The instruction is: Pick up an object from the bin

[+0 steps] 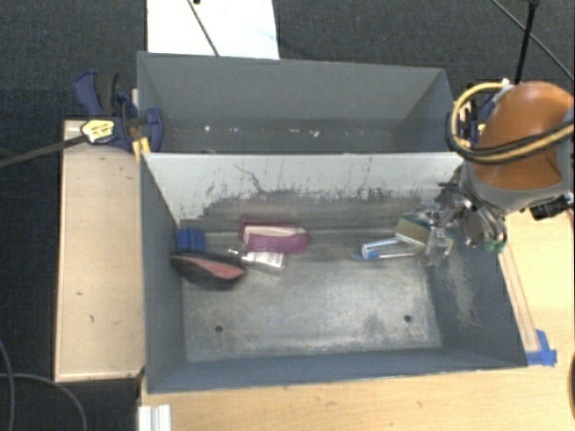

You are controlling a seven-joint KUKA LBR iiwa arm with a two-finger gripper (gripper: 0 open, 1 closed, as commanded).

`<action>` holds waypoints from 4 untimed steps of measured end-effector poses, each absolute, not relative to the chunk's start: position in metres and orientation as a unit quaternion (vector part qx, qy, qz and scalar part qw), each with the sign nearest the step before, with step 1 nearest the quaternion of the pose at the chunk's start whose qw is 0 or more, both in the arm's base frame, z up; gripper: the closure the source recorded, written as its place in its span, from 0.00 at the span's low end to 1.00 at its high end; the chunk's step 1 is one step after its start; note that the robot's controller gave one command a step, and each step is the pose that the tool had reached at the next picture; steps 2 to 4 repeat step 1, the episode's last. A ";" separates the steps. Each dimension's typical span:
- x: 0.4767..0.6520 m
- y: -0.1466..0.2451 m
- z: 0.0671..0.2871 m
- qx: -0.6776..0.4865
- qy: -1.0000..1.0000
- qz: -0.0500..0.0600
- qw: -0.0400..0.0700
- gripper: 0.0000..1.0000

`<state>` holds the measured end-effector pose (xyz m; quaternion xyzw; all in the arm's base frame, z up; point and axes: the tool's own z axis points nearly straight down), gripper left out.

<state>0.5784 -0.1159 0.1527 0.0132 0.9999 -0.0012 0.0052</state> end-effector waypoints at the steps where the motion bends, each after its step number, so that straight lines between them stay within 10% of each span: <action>1: 0.580 -0.116 0.159 0.014 1.000 -0.001 0.003 1.00; 4: 0.580 -0.116 0.159 0.014 1.000 -0.001 0.003 1.00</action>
Offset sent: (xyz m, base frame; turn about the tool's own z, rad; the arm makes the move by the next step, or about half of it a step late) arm 0.0001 0.0000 0.0049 0.0000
